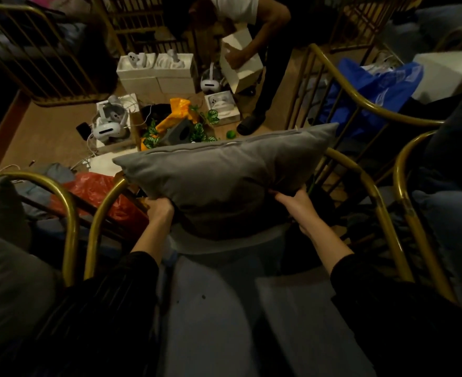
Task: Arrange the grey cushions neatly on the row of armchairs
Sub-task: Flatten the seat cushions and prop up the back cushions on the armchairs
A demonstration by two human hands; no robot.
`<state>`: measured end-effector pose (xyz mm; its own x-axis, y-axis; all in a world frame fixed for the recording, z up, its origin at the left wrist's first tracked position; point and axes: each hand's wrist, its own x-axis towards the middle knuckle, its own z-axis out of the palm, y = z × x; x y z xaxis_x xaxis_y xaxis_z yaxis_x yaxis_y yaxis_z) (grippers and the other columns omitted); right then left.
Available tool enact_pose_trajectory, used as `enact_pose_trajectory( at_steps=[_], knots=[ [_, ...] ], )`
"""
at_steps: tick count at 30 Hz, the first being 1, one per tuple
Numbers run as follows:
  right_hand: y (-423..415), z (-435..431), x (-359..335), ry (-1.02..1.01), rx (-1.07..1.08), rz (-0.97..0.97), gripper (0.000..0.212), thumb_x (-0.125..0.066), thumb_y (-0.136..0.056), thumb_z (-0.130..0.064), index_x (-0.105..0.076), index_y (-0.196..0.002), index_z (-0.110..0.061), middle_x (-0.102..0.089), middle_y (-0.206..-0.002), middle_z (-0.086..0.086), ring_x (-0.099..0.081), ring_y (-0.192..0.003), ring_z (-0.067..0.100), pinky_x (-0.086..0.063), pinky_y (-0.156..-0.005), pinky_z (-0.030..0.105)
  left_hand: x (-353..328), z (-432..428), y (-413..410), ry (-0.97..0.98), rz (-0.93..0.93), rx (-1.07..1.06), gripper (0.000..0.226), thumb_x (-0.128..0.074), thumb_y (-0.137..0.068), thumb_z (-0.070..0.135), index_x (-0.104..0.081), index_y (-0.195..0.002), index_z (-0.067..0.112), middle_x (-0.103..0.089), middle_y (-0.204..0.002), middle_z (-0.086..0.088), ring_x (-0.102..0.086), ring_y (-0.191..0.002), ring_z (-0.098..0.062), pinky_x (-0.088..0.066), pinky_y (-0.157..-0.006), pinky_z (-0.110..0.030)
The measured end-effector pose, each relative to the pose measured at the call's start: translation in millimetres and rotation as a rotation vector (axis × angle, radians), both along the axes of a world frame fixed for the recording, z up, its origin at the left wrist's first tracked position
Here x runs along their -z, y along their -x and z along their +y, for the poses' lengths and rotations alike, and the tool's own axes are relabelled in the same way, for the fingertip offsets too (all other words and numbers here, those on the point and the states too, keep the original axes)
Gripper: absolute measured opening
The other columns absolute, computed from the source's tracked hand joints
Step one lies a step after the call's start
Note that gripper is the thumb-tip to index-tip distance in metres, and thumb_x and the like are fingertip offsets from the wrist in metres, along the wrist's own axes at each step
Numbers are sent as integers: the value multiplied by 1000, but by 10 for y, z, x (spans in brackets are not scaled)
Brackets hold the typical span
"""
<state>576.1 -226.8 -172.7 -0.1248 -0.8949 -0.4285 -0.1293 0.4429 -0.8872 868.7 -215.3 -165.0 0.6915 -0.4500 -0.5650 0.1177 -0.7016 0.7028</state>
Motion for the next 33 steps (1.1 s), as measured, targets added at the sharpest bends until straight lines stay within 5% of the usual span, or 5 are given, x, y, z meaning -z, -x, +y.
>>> enact_pose_trajectory(
  at_steps=[6,12,18,26,33],
  knots=[
    [-104,40,38,-47,1,125,114,-72,-67,-59,-4,-153,-27,-19,-160,7,-25,-144,32,-25,-118,43,-84,770,938,441,-338,285,86,-53,-85,10,-1,-154,11,7,-160,-25,1,-150,-34,-4,-116,-23],
    [67,297,-268,-66,-222,194,92,-58,-84,-53,-6,-154,-23,-25,-159,4,-29,-144,30,-31,-115,42,-274,682,1298,91,-330,581,105,-66,-88,32,18,-150,33,36,-147,-35,24,-139,-55,-11,-116,-59],
    [715,819,-826,47,-296,343,55,-56,-95,-25,-38,-146,-14,-48,-145,8,-46,-133,26,-39,-97,26,-640,884,1770,49,-279,499,92,-56,-95,22,16,-152,18,12,-157,-32,0,-147,-47,-19,-116,-56],
    [2991,1558,-1257,139,-33,604,22,-65,-87,-18,-71,-104,-4,-72,-106,16,-65,-103,30,-47,-85,32,-990,1427,4250,307,-200,1113,41,-56,-90,10,-50,-130,-2,-62,-121,-19,-57,-115,-32,-45,-93,-33],
    [5360,2064,-1298,13,200,865,58,-69,-83,-39,-53,-127,-5,-50,-133,16,-44,-125,37,-31,-107,43,-1007,1786,6128,73,-143,1115,87,-64,-86,45,-21,-147,1,-27,-151,-23,-28,-139,-44,-32,-110,-48]
  ],
)
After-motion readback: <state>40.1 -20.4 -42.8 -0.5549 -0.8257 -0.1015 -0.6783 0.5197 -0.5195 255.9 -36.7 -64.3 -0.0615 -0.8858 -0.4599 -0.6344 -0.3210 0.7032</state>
